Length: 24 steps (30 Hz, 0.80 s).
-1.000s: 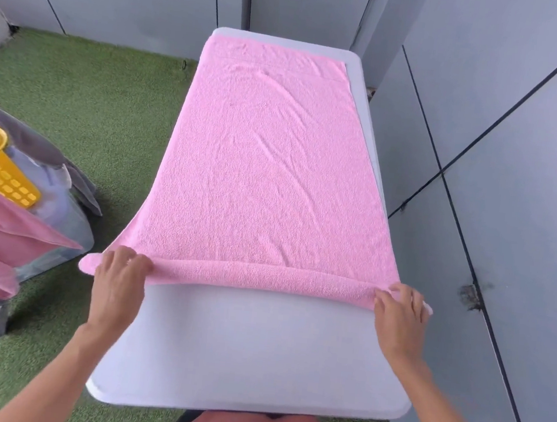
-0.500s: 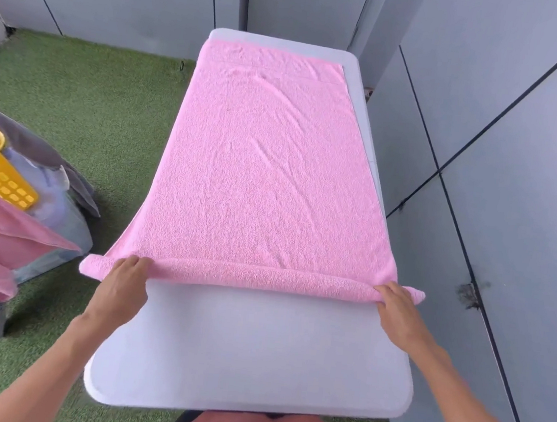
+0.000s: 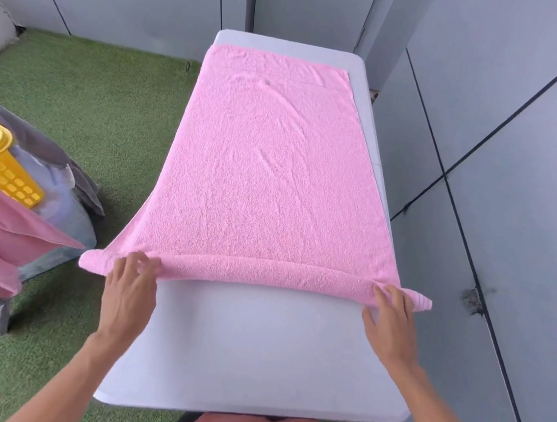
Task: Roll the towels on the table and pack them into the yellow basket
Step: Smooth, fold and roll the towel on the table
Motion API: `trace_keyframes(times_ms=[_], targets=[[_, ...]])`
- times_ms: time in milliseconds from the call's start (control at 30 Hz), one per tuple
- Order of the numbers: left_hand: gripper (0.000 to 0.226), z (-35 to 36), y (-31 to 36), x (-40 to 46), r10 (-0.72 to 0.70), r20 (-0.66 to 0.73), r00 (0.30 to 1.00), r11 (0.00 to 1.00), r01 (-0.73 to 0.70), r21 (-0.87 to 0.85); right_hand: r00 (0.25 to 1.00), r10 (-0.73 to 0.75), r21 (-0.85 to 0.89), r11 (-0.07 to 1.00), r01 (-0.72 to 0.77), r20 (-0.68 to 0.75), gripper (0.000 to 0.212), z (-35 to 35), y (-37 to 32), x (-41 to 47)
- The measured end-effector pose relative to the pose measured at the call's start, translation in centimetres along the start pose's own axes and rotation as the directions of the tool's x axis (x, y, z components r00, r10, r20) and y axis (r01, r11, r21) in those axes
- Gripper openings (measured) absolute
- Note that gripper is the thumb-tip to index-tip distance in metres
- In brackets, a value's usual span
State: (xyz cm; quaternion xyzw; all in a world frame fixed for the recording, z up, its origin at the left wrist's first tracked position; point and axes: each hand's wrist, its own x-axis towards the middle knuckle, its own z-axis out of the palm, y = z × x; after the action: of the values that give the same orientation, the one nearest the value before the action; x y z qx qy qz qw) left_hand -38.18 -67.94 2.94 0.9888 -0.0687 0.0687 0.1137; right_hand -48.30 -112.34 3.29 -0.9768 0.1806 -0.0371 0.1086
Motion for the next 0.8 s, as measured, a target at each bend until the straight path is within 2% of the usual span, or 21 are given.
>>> trace_keyframes(times_ms=[67, 133, 267, 400, 533, 633, 667, 733, 800], targets=[[0.054, 0.7, 0.1, -0.4, 0.077, 0.063, 0.995, 0.997, -0.077, 0.007, 0.997, -0.03, 0.06, 0.998, 0.025, 0.074, 0.054, 0.1, 0.1, 0.1], [0.059, 1.0, 0.0, 0.2, 0.08, 0.112, 0.99, 0.997, -0.078, -0.019, 0.995, -0.016, 0.114, 0.993, 0.004, 0.1, 0.051, 0.1, -0.1, 0.9], [0.042, 0.8, 0.2, 2.1, -0.006, 0.164, 0.986, 0.997, 0.018, -0.076, 0.992, 0.002, 0.165, 0.986, -0.023, 0.123, 0.042, -0.7, -0.3, 2.6], [0.029, 0.7, -0.4, 2.1, -0.037, 0.214, 0.976, 0.995, 0.056, -0.083, 0.967, -0.073, 0.057, 0.997, 0.06, 0.242, 0.034, -1.6, 0.9, 3.0], [0.027, -0.1, -0.9, 2.1, -0.094, 0.34, 0.936, 0.995, 0.103, -0.01, 0.871, -0.014, -0.049, 0.998, 0.044, 0.492, 0.027, -3.5, 0.9, 3.2], [0.035, -1.3, -0.9, 3.8, -0.104, 0.521, 0.847, 0.994, 0.109, 0.022, 0.794, 0.092, -0.069, 0.996, -0.063, 0.601, 0.027, -4.6, 0.0, 4.4], [0.036, -1.6, -0.9, 4.4, -0.133, 0.558, 0.819, 0.988, 0.155, 0.009, 0.802, 0.11, -0.04, 0.993, -0.108, 0.587, 0.034, -4.3, -0.1, 4.9], [0.037, -1.8, -1.1, 5.6, -0.172, 0.58, 0.796, 0.961, 0.266, -0.079, 0.88, 0.127, 0.028, 0.987, -0.157, 0.457, 0.048, -3.4, -0.6, 5.2], [0.037, -1.5, -1.0, 5.7, -0.158, 0.523, 0.837, 0.943, 0.285, -0.171, 0.962, 0.101, 0.035, 0.993, -0.114, 0.254, 0.048, -2.0, -1.0, 4.5]])
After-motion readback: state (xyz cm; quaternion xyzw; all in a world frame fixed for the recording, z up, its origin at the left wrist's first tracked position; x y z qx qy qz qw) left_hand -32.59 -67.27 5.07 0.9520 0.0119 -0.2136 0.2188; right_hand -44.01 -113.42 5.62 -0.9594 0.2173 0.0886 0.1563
